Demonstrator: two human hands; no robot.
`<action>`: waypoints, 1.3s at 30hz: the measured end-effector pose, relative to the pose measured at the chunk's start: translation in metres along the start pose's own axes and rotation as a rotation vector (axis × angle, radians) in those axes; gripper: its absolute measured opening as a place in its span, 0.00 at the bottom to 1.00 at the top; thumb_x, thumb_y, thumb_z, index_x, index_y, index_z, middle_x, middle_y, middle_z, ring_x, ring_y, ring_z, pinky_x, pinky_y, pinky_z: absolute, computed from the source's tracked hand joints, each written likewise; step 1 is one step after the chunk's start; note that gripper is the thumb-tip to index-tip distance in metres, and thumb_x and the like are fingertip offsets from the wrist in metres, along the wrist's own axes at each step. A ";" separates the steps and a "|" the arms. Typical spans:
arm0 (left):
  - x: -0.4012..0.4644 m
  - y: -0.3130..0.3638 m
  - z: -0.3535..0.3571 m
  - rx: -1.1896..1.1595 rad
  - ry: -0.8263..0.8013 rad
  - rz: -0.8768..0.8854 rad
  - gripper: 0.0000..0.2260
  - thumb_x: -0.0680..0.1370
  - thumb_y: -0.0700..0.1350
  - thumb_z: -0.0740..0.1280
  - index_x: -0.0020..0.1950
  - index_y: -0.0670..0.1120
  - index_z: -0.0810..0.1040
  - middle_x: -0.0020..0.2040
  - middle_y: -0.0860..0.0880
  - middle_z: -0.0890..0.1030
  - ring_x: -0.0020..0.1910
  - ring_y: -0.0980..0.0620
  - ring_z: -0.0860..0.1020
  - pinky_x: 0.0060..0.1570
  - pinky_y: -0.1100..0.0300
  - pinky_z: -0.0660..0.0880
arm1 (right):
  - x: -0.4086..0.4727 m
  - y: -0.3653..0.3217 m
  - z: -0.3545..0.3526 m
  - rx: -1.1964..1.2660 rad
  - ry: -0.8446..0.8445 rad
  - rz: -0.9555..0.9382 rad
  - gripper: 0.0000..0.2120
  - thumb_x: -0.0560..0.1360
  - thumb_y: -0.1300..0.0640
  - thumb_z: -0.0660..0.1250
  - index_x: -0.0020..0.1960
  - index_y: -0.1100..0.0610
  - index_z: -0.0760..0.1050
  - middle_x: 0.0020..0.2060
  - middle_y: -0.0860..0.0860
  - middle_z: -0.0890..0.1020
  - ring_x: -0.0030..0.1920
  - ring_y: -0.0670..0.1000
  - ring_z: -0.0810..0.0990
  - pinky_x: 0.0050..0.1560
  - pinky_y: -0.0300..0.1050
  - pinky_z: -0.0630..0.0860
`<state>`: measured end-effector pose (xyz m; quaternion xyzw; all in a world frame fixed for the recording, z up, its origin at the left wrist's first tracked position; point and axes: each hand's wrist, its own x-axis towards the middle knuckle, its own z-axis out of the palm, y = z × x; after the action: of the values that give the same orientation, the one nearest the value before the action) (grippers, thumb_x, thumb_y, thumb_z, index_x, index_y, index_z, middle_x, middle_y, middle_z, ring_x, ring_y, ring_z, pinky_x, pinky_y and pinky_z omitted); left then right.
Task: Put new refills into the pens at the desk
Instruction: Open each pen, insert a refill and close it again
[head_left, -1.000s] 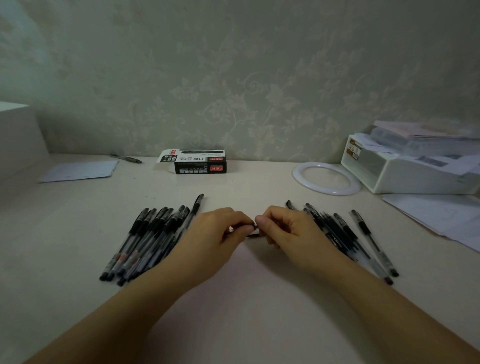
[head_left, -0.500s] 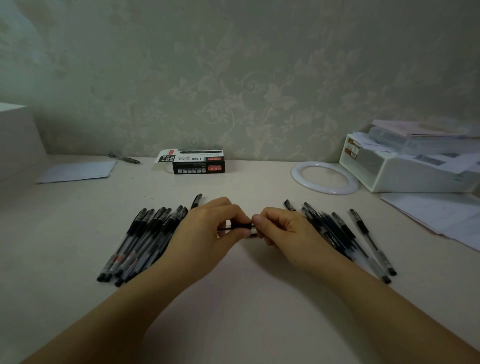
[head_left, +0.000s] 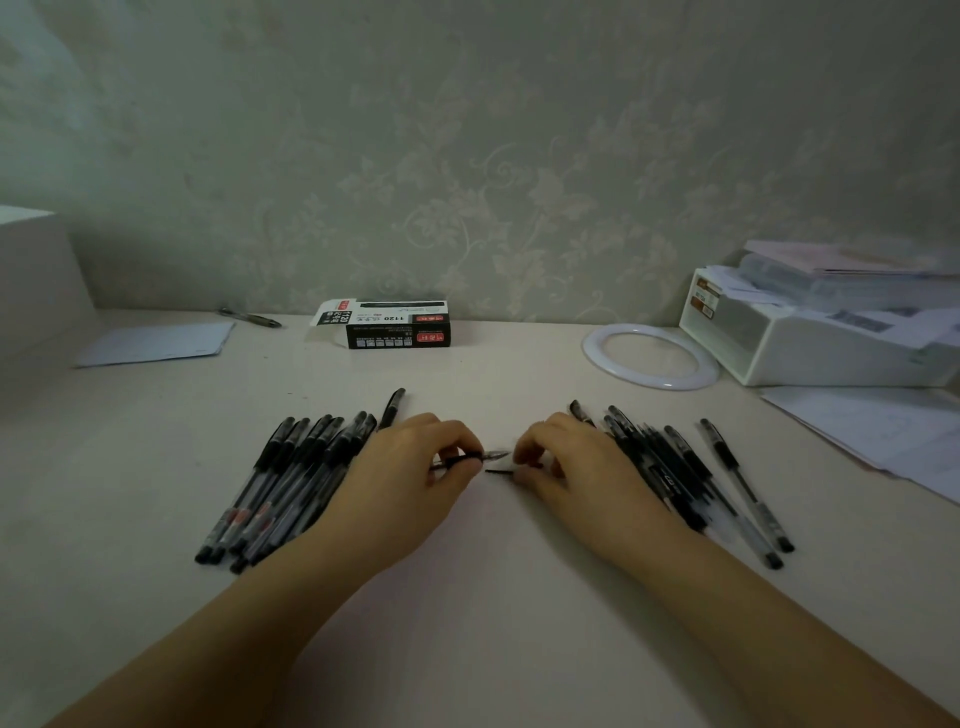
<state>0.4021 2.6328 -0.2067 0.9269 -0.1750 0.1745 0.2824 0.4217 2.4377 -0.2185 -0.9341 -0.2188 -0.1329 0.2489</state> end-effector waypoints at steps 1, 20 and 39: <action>0.000 -0.001 0.000 0.013 -0.009 0.003 0.05 0.78 0.49 0.66 0.51 0.55 0.81 0.42 0.58 0.76 0.41 0.62 0.74 0.40 0.73 0.68 | 0.000 0.001 -0.001 0.024 0.008 0.012 0.02 0.79 0.54 0.67 0.50 0.52 0.76 0.45 0.44 0.77 0.44 0.44 0.74 0.47 0.40 0.72; 0.001 0.004 -0.004 -0.051 -0.003 0.061 0.05 0.77 0.48 0.68 0.51 0.53 0.81 0.42 0.57 0.78 0.40 0.60 0.76 0.40 0.75 0.68 | 0.001 -0.004 -0.006 0.659 -0.020 0.114 0.04 0.77 0.60 0.70 0.48 0.52 0.80 0.39 0.45 0.85 0.40 0.41 0.82 0.44 0.32 0.76; 0.002 0.007 -0.006 -0.123 0.025 0.043 0.03 0.75 0.46 0.70 0.42 0.54 0.81 0.37 0.58 0.78 0.41 0.60 0.74 0.40 0.75 0.66 | -0.001 -0.004 -0.013 0.841 -0.040 0.164 0.04 0.74 0.63 0.72 0.48 0.59 0.82 0.39 0.55 0.86 0.39 0.47 0.84 0.44 0.36 0.79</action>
<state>0.3993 2.6303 -0.1982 0.9017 -0.2015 0.1810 0.3370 0.4172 2.4344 -0.2064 -0.7680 -0.1837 0.0061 0.6135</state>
